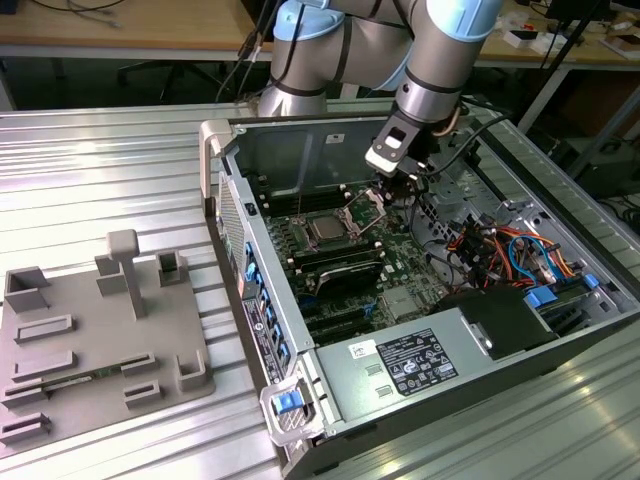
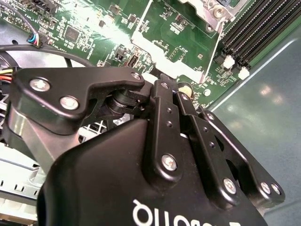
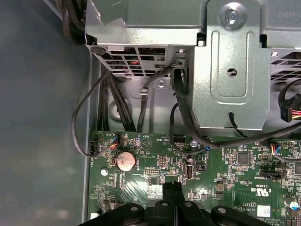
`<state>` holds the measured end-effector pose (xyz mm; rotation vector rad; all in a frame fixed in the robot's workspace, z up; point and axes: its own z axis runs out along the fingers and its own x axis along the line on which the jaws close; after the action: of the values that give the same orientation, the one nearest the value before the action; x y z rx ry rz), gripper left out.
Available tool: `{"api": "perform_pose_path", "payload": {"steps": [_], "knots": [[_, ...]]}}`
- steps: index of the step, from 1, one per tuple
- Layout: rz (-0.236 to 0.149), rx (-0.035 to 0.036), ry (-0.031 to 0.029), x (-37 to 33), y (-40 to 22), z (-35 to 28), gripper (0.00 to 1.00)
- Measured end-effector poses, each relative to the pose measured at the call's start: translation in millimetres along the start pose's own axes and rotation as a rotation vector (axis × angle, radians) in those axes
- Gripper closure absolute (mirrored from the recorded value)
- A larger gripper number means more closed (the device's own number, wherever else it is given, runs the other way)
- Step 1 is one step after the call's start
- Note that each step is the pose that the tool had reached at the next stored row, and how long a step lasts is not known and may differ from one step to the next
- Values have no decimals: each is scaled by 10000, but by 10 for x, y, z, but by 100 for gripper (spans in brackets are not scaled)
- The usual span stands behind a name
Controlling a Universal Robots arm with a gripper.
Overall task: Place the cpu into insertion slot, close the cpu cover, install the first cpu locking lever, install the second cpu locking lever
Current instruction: 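Close the cpu cover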
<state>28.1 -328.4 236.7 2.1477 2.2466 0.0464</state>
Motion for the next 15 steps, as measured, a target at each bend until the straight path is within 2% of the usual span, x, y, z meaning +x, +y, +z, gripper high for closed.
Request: {"api": "perform_pose_path", "payload": {"steps": [15], "knots": [[-1, 0, 2, 4, -83, -4, 89]]}}
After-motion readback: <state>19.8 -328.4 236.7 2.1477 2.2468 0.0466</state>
